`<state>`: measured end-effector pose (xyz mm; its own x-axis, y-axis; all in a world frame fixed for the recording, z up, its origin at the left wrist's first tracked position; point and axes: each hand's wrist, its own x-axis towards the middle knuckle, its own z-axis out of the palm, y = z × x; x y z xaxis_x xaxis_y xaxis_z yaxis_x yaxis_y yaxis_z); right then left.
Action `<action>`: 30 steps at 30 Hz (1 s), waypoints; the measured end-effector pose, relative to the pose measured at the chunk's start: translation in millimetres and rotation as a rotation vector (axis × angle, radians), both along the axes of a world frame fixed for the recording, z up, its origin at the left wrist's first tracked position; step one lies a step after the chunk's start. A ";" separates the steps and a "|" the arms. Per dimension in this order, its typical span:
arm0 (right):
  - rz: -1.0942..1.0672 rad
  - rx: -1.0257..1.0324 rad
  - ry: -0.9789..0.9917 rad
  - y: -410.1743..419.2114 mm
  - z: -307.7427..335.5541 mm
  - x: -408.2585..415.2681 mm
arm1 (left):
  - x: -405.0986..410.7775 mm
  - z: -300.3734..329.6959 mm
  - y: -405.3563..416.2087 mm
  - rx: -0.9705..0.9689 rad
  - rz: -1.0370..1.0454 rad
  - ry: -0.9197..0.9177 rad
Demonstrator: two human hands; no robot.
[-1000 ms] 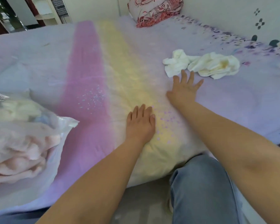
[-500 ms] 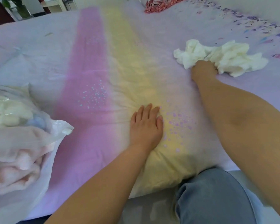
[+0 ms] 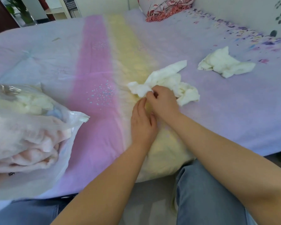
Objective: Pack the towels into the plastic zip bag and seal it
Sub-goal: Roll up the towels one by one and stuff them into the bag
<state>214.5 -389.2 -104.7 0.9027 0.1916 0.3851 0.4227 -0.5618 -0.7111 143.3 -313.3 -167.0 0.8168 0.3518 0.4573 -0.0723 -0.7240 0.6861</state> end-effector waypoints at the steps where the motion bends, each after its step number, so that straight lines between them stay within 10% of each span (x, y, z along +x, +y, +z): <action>1: 0.028 0.046 0.048 4.8 8.6 -17.5 | -16.1 3.1 1.2 -0.055 0.016 -0.056; 9: 0.372 0.071 0.492 44.2 24.7 -121.1 | -109.7 3.2 51.4 -0.021 0.139 -0.084; 13: 0.024 -0.316 0.029 28.6 18.6 -117.9 | -137.9 10.1 68.6 -0.062 0.145 0.016; 17: -0.115 -0.585 0.428 11.0 -2.2 -98.6 | -159.2 17.4 66.9 -0.066 0.079 0.023; 30: 0.568 0.143 0.559 51.0 68.4 -204.6 | -243.4 51.3 132.4 -0.971 0.303 0.345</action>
<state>9.9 -338.2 -36.2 0.7485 0.6620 -0.0390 0.1766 -0.2557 -0.9505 -100.1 -180.8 -115.7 0.6659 0.6504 -0.3656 0.3267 0.1864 0.9266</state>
